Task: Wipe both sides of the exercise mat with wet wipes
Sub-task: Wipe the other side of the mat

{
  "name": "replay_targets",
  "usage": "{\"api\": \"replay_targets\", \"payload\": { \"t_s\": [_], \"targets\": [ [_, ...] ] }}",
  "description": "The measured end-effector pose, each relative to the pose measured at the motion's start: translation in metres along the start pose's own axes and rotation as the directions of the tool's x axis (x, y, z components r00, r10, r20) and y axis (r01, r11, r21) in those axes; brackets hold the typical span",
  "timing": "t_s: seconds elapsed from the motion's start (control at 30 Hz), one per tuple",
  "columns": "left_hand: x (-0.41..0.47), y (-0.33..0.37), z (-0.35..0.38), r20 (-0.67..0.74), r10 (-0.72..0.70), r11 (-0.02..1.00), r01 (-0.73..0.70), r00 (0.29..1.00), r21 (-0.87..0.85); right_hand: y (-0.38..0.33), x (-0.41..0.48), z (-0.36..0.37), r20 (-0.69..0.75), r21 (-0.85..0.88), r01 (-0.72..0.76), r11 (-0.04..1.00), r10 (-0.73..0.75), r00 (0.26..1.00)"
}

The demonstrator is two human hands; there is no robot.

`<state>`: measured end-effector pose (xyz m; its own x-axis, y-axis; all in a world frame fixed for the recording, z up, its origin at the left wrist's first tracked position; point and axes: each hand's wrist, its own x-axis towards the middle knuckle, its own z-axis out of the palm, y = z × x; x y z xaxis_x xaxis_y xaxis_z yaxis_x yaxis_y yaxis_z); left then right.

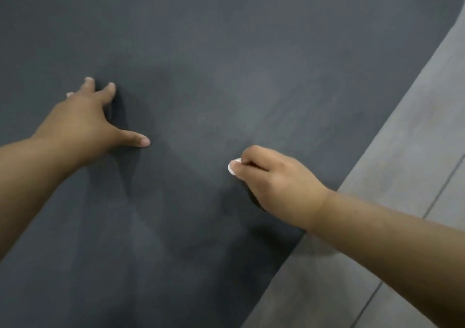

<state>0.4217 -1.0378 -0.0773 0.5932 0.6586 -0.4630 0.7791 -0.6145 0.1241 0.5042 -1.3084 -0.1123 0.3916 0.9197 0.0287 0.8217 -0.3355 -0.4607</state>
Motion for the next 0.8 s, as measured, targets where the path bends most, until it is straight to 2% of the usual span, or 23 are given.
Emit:
{"api": "replay_targets", "payload": {
  "t_s": [0.03,0.07,0.13,0.2,0.23,0.27,0.33,0.4,0.43,0.47,0.53,0.6,0.63,0.67,0.73,0.8],
  "targets": [
    [0.005,0.000,0.002,0.017,-0.001,0.999,0.000,1.000,0.035,0.015,0.010,-0.005,-0.020,0.002,-0.041,0.999,0.041,0.999],
    [0.010,0.000,0.003,0.025,-0.001,0.997,-0.001,1.000,0.074,0.037,0.024,-0.013,-0.122,-0.020,-0.123,0.992,0.120,0.985],
    [0.017,0.000,0.005,0.037,-0.011,0.990,0.006,0.999,0.142,0.082,0.056,-0.034,-0.322,-0.060,-0.349,0.935,0.313,0.894],
    [0.020,0.002,0.006,0.060,-0.027,0.981,0.015,0.998,0.193,0.101,0.071,-0.041,-0.361,-0.052,-0.513,0.857,0.463,0.810],
    [0.021,0.003,0.006,0.072,-0.036,0.977,0.020,0.997,0.211,0.090,0.072,-0.035,-0.331,-0.065,-0.530,0.846,0.483,0.811],
    [0.021,0.004,0.005,0.086,-0.045,0.974,0.024,0.995,0.226,0.069,0.069,-0.024,-0.270,-0.051,-0.464,0.885,0.435,0.859],
    [0.019,0.007,0.003,0.114,-0.051,0.972,0.023,0.992,0.233,0.013,0.055,0.000,-0.076,0.101,-0.227,0.969,0.235,0.969],
    [0.016,0.006,0.003,0.139,-0.045,0.979,0.016,0.989,0.204,-0.023,0.042,0.011,0.080,0.245,-0.045,0.969,0.026,0.996],
    [0.016,0.006,0.003,0.149,-0.044,0.983,0.017,0.988,0.183,-0.020,0.044,0.009,0.077,0.242,0.000,0.970,-0.019,0.997],
    [0.015,0.005,0.002,0.160,-0.050,0.985,0.023,0.986,0.170,-0.004,0.053,0.003,0.038,0.219,-0.006,0.976,-0.003,0.999],
    [0.016,0.006,0.002,0.181,-0.069,0.986,0.039,0.981,0.165,0.037,0.083,-0.016,-0.054,0.100,-0.162,0.982,0.168,0.984],
    [0.017,0.006,0.001,0.200,-0.073,0.985,0.039,0.977,0.167,0.075,0.110,-0.038,-0.274,0.017,-0.354,0.935,0.345,0.898],
    [0.017,0.007,0.001,0.205,-0.073,0.985,0.038,0.976,0.166,0.087,0.116,-0.043,-0.323,-0.019,-0.413,0.911,0.385,0.864],
    [0.018,0.007,0.001,0.211,-0.071,0.985,0.036,0.975,0.166,0.085,0.120,-0.041,-0.291,-0.022,-0.487,0.873,0.460,0.839],
    [0.018,0.007,-0.001,0.231,-0.068,0.987,0.032,0.971,0.156,0.050,0.117,-0.030,-0.204,0.021,-0.484,0.875,0.478,0.854],
    [0.018,0.007,-0.001,0.252,-0.060,0.990,0.025,0.966,0.140,0.004,0.106,-0.015,-0.104,0.105,-0.273,0.956,0.284,0.953]
  ]
}}
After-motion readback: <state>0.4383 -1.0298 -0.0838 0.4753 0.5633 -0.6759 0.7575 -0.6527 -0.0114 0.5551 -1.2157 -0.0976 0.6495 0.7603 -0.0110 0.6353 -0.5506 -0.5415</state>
